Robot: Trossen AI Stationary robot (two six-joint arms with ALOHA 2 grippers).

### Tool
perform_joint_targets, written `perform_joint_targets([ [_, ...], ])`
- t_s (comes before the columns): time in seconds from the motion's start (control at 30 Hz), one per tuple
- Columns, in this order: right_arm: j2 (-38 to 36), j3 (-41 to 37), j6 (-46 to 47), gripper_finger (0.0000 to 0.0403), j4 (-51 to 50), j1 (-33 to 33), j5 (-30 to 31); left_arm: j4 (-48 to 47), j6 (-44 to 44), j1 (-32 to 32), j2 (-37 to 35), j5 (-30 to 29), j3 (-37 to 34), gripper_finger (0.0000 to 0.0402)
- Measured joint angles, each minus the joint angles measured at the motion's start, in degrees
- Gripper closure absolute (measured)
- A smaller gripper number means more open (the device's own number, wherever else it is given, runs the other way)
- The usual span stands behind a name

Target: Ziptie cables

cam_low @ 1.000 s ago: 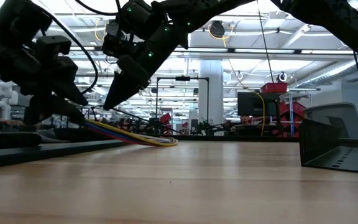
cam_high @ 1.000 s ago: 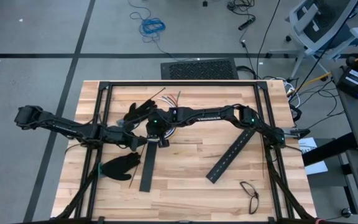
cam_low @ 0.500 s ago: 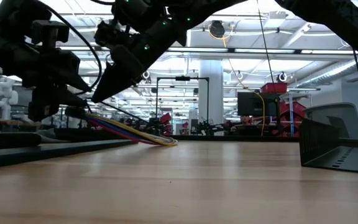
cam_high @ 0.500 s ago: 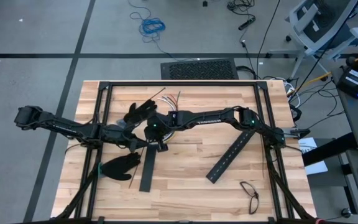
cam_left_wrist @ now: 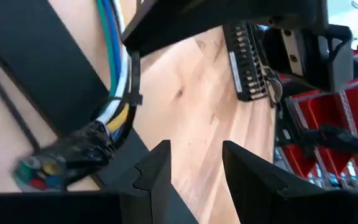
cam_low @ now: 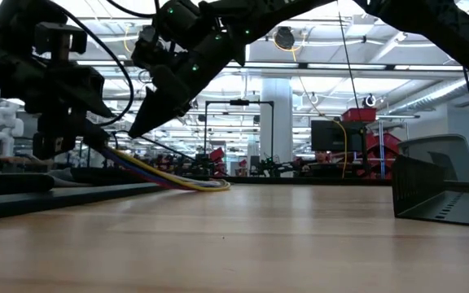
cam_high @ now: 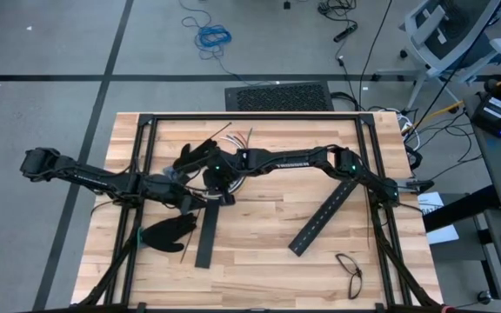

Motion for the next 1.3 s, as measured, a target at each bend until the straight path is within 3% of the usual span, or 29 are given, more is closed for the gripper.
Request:
perform_joint_targets([
  [0.17,0.0,0.0,-2.1,0.0403,-2.0,0.0,-1.1,5.9,0.6,0.0,-1.0,4.4,0.1,0.0261],
  [0.37,-0.3,0.0,-3.1,0.0403,-5.4,-1.6,-1.8,-2.4,5.7,0.6,-2.1,8.9,1.8,0.0261],
  [0.63,-2.7,0.0,-4.3,0.0403,-6.4,-2.6,-7.0,-3.5,12.4,9.1,-4.4,9.5,5.0,0.0261],
  [0.9,-2.8,0.0,-4.9,0.0403,-7.1,-2.5,-7.4,-15.7,19.6,17.4,-5.4,19.7,10.4,0.0261],
  [1.03,-2.9,0.0,-4.8,0.0403,-5.9,-2.6,-8.5,-17.4,20.6,19.2,-5.4,24.5,10.4,0.0261],
  [1.3,-3.4,0.0,-4.4,0.0403,-4.8,-2.2,-8.9,-17.6,22.7,20.5,-5.2,23.8,10.4,0.0261],
])
